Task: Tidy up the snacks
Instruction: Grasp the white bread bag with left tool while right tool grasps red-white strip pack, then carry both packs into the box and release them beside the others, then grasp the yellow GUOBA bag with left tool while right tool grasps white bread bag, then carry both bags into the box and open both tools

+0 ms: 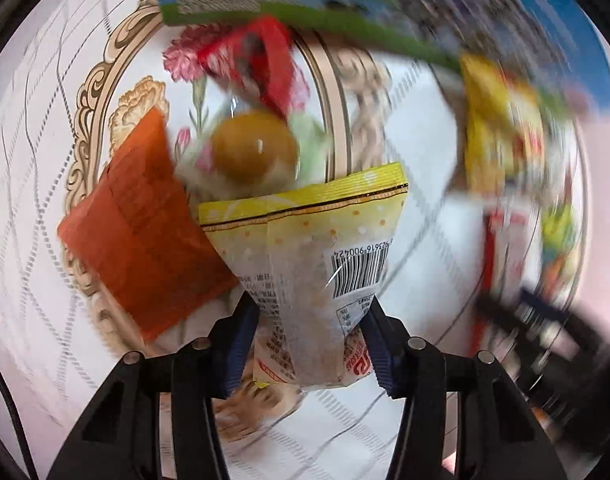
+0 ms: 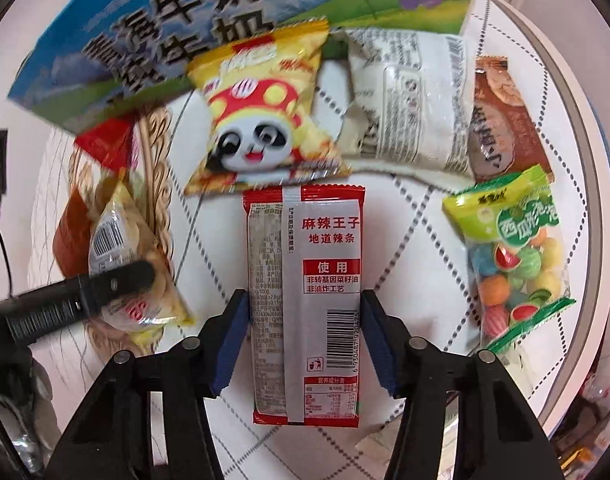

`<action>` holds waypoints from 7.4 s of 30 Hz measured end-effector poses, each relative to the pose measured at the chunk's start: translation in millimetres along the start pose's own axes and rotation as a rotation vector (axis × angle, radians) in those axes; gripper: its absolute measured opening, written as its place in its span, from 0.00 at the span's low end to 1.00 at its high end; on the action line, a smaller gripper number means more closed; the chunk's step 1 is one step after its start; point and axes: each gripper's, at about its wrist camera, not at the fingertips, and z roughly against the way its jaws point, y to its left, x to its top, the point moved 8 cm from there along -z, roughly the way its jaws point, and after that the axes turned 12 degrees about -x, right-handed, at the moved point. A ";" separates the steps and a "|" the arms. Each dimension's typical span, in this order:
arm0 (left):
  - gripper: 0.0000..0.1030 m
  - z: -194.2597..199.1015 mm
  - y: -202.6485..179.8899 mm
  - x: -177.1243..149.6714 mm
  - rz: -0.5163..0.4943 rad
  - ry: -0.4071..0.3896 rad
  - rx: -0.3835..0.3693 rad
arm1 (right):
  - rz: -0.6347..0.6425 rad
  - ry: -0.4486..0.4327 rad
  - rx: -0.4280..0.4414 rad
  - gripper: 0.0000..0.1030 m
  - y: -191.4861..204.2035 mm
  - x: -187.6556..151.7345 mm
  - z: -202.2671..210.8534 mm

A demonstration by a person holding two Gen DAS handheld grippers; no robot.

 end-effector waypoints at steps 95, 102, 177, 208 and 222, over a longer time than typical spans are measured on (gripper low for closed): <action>0.97 130.3 -20.6 267.5 -0.017 -0.222 0.101 | -0.037 -0.152 -0.066 0.92 -36.5 294.0 68.4; 0.97 165.9 -37.7 244.3 -0.053 -0.313 0.095 | -0.022 -0.194 -0.060 0.92 -39.1 269.6 95.6; 0.48 24.3 -40.3 51.4 0.065 -0.126 -0.040 | -0.052 -0.064 0.030 0.45 -43.8 88.2 18.0; 0.45 -24.9 -53.7 -11.1 0.032 -0.007 -0.067 | 0.039 0.073 0.009 0.56 -23.2 8.4 -19.7; 0.42 94.9 -117.1 17.8 -0.060 -0.151 -0.177 | 0.012 -0.039 0.137 0.46 -35.8 19.5 52.7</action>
